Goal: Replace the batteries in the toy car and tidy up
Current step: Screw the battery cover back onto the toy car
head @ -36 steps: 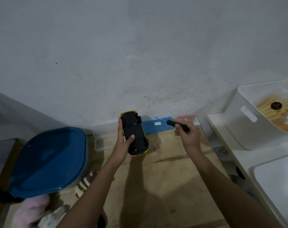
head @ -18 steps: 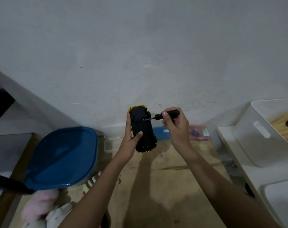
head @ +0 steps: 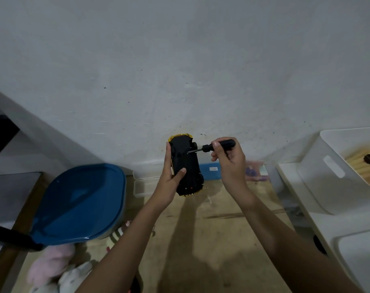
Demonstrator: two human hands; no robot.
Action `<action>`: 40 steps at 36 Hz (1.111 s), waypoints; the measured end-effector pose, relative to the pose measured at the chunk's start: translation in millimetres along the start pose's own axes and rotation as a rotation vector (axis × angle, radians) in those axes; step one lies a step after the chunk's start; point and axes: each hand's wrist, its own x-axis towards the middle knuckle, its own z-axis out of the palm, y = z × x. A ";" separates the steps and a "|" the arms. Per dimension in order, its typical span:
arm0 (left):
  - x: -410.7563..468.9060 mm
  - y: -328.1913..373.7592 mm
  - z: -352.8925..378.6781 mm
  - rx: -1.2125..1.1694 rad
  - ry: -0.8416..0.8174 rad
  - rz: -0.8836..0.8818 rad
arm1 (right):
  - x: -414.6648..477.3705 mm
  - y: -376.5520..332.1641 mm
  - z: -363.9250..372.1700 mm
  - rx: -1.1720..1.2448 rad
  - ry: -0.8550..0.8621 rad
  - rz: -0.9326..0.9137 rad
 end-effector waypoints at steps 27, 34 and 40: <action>1.8 -13.1 -9.6 0.561 0.108 0.091 | 3.3 -17.4 5.0 -0.613 -0.299 -0.338; 2.2 -6.6 -12.6 0.561 0.125 0.127 | 1.3 -26.0 4.9 -0.680 -0.324 -0.260; -0.5 -1.8 -10.9 0.565 0.121 0.137 | 5.9 -37.0 8.1 -0.640 -0.303 -0.328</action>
